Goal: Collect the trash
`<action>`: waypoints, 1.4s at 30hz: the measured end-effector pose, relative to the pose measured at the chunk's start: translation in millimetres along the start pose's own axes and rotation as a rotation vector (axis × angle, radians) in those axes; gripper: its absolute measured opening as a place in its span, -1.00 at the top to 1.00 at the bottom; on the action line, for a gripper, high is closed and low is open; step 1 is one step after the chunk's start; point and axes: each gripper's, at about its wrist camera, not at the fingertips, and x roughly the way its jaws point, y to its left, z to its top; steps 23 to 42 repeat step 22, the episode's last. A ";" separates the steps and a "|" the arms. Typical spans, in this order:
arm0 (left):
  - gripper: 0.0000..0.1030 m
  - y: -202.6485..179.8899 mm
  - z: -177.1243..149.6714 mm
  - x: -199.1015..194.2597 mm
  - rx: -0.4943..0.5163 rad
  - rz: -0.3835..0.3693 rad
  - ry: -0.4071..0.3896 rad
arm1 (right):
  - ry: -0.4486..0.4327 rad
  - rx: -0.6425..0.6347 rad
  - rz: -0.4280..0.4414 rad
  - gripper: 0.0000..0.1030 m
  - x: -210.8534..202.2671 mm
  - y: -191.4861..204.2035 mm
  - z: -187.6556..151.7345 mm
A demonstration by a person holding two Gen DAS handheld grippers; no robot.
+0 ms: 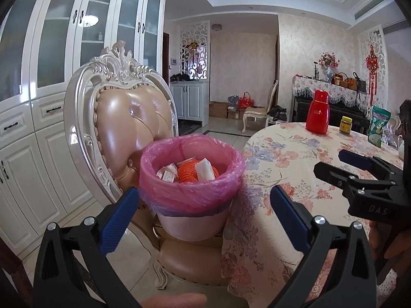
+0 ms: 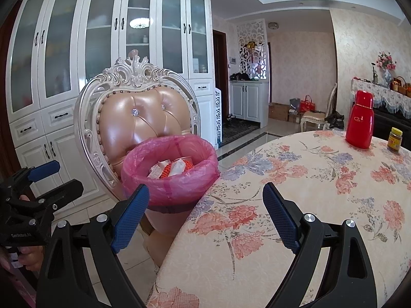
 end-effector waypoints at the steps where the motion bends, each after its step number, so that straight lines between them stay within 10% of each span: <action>1: -0.91 0.2 0.4 -0.1 -0.001 0.000 -0.001 | 0.000 -0.001 0.001 -0.64 -0.4 0.1 -0.1; 42: -0.91 3.7 -0.2 2.8 -0.025 0.003 0.010 | 0.001 0.002 0.000 -0.64 -1.0 -0.4 -0.3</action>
